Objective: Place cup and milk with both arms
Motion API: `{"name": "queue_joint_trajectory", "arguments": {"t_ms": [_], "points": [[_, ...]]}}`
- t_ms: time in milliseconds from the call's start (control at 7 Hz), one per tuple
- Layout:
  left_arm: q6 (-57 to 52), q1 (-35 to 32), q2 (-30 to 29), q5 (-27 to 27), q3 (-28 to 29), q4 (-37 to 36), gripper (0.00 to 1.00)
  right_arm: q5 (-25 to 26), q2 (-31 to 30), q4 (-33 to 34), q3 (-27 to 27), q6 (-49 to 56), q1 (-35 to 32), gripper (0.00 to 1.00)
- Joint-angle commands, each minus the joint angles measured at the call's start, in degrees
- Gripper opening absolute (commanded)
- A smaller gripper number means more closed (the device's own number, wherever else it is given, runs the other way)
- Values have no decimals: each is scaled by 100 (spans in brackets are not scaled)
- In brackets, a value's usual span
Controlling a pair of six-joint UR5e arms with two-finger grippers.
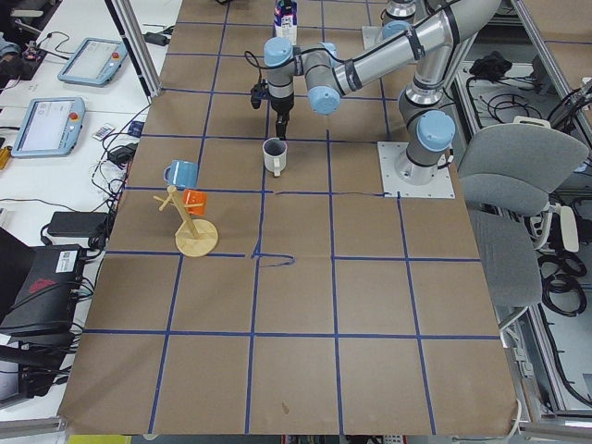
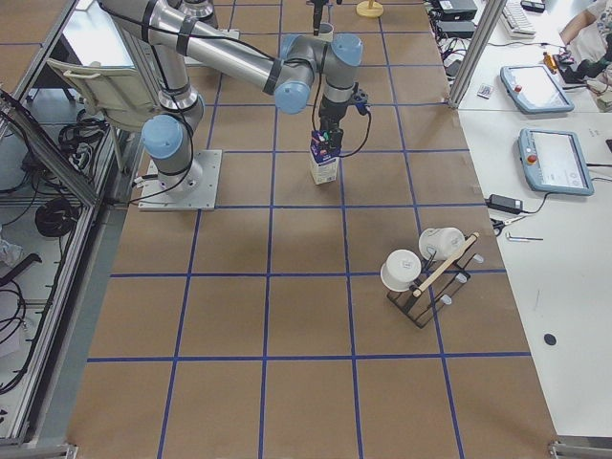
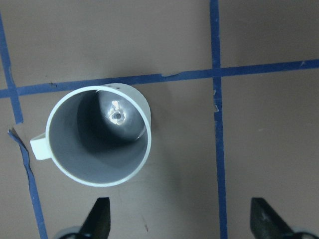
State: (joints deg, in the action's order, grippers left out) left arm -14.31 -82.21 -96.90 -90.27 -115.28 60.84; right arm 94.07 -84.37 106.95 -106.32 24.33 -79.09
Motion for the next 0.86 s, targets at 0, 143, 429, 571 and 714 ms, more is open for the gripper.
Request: {"name": "queue_joint_trajectory", "arguments": {"t_ms": [0, 143, 429, 571, 714], "points": [[-81, 4, -224, -17, -30, -247, 82, -29, -1, 28, 14, -15, -1, 91], [-133, 4, -259, -26, -30, -353, 59, -38, -1, 72, 14, -16, -1, 89], [-239, 4, -303, -26, -21, -362, 19, -82, -1, 72, 23, -16, -1, 82], [-239, 4, -329, -43, -12, -371, 0, -82, -1, 124, 23, -24, -1, 71], [-239, 4, -347, -35, 5, -371, 0, -91, -1, 125, 32, -16, -10, 52]]}}
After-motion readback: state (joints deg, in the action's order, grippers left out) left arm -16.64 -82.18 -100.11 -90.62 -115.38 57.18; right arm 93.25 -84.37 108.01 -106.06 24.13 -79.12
